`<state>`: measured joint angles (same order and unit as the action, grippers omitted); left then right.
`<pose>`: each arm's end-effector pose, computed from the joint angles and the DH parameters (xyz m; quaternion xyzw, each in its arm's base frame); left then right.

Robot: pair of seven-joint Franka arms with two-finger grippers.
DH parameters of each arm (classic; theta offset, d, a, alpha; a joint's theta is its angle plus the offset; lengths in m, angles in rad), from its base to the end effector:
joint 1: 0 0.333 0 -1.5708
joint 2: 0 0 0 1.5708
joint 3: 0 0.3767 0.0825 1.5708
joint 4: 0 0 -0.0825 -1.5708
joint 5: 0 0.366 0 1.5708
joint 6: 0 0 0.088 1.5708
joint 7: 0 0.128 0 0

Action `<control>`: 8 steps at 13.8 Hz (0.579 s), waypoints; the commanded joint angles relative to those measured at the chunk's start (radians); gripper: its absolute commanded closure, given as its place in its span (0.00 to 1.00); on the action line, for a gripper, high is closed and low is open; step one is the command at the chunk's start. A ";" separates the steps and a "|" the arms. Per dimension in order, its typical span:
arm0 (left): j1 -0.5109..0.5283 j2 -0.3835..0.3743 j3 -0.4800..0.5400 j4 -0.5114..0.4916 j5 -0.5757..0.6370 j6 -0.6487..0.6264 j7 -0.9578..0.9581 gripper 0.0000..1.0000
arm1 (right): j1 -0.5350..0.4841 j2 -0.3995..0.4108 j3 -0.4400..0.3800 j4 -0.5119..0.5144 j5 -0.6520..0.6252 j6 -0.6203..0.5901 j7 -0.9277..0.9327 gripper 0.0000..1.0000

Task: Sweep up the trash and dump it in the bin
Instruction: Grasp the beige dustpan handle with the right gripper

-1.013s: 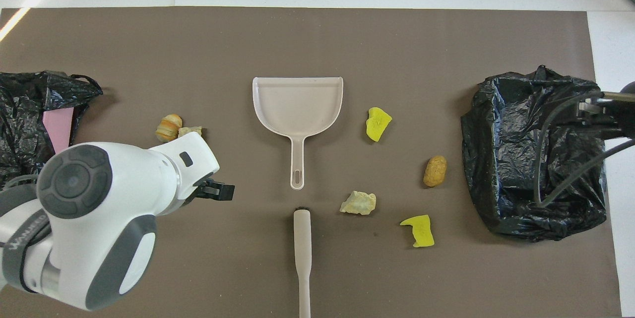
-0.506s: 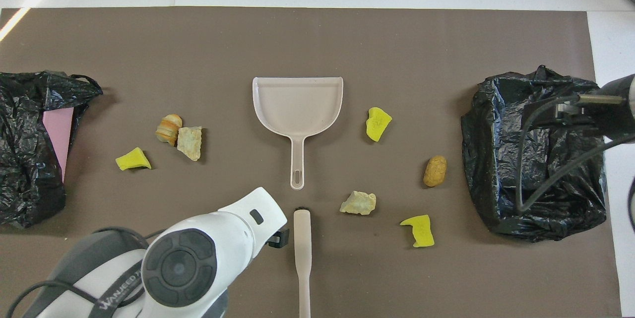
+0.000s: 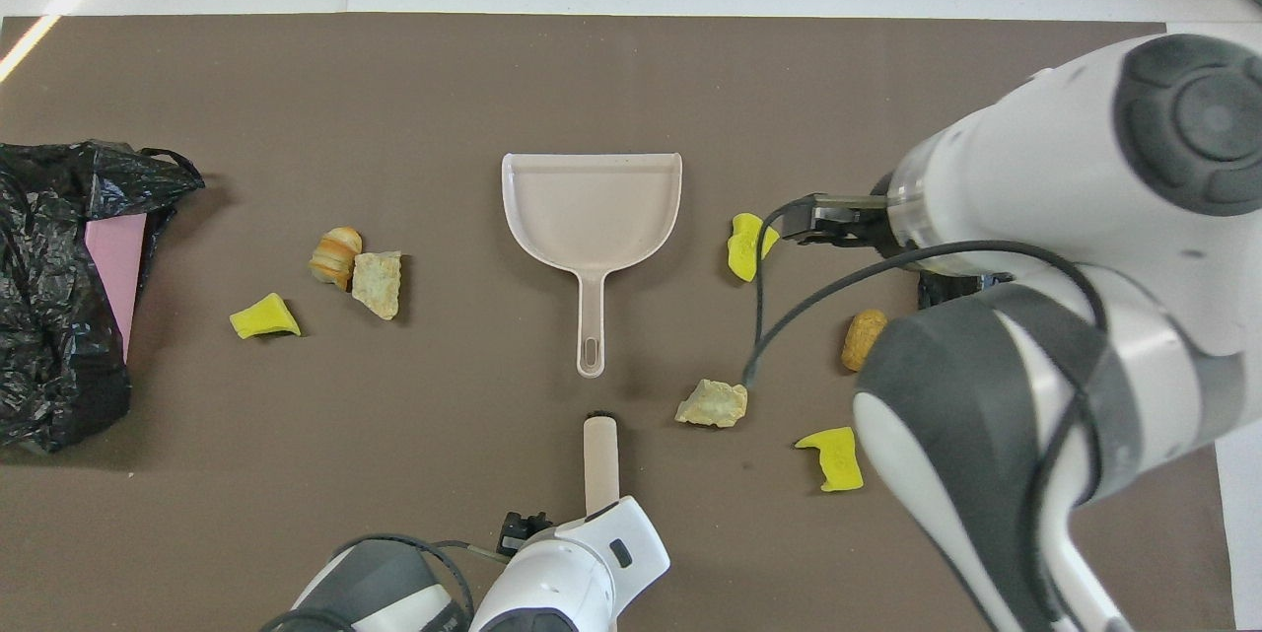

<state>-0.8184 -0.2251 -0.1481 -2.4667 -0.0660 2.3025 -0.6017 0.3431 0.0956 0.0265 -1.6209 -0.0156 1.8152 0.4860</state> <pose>0.2411 -0.3564 0.4322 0.9868 -0.1590 0.0148 0.0270 0.5532 0.2118 0.6099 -0.9972 0.0567 -0.0475 0.0147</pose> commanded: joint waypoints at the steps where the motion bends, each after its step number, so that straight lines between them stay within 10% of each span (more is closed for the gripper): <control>1: -0.088 -0.011 0.019 -0.055 -0.009 0.066 -0.082 0.00 | 0.115 0.081 -0.004 0.012 0.005 0.090 0.152 0.00; 8: -0.162 0.013 0.019 -0.100 -0.008 0.126 -0.168 0.00 | 0.253 0.233 -0.002 0.004 0.005 0.265 0.195 0.00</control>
<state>-0.9533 -0.2029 -0.1476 -2.5440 -0.0660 2.4025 -0.7513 0.5783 0.3011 0.0279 -1.6223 -0.0163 2.0527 0.6793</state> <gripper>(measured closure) 0.000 0.000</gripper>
